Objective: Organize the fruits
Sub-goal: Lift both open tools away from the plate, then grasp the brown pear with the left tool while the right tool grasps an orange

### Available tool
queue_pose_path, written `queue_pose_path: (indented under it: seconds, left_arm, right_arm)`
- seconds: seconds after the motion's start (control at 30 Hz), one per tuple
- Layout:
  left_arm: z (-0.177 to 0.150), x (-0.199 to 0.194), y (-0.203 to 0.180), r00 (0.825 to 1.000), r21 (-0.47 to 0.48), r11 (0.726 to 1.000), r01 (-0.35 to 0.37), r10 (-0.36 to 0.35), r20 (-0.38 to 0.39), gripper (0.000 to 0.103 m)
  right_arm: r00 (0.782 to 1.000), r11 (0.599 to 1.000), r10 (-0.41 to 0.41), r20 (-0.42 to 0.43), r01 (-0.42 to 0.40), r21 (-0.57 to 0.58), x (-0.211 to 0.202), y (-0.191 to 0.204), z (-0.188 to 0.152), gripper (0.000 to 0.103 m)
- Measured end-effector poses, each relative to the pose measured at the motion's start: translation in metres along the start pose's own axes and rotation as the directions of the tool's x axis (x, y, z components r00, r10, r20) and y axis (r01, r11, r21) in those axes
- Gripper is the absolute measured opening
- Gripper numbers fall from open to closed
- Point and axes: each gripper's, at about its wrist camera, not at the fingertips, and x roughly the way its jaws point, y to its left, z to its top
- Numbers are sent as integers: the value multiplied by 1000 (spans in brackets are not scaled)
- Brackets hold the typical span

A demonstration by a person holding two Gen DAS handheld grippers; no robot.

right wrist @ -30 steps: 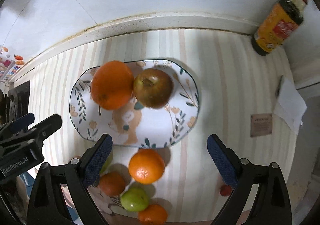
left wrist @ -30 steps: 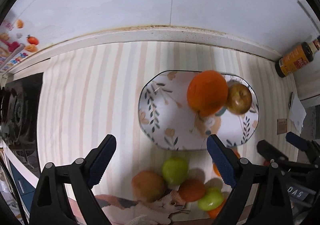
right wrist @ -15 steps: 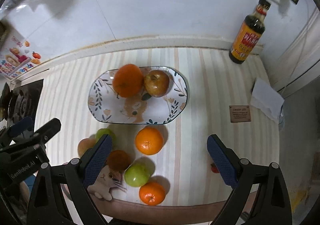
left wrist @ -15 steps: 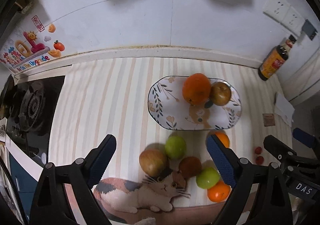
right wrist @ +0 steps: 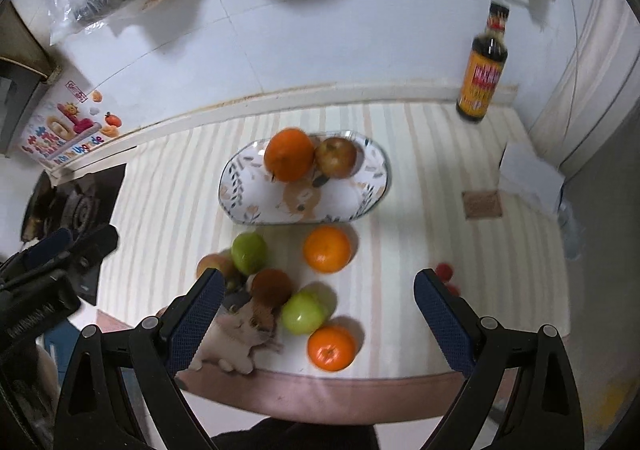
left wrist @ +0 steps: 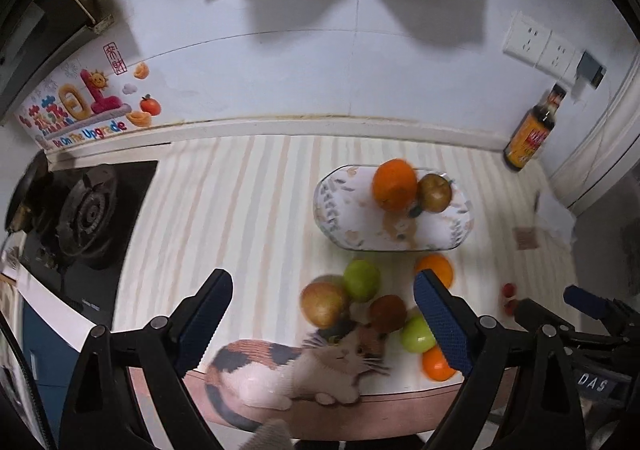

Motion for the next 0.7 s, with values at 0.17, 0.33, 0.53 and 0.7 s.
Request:
queue_pose_path:
  seconds: [0.17, 0.33, 0.53, 0.7]
  left_arm:
    - [-21, 40, 13, 995, 9, 998, -58, 58, -77, 102]
    - [-34, 106, 27, 956, -46, 999, -30, 15, -293, 102]
    - [-33, 153, 46, 887, -319, 946, 59, -196, -418, 102]
    - [-28, 190, 44, 829, -425, 902, 70, -290, -479, 102]
  right_arm:
    - [984, 994, 84, -155, -72, 82, 71, -18, -24, 98]
    - [948, 974, 183, -261, -140, 176, 136, -29, -39, 97]
    - [947, 958, 213, -241, -154, 242, 163, -39, -29, 94]
    - [950, 943, 208, -232, -132, 305, 178, -53, -8, 94]
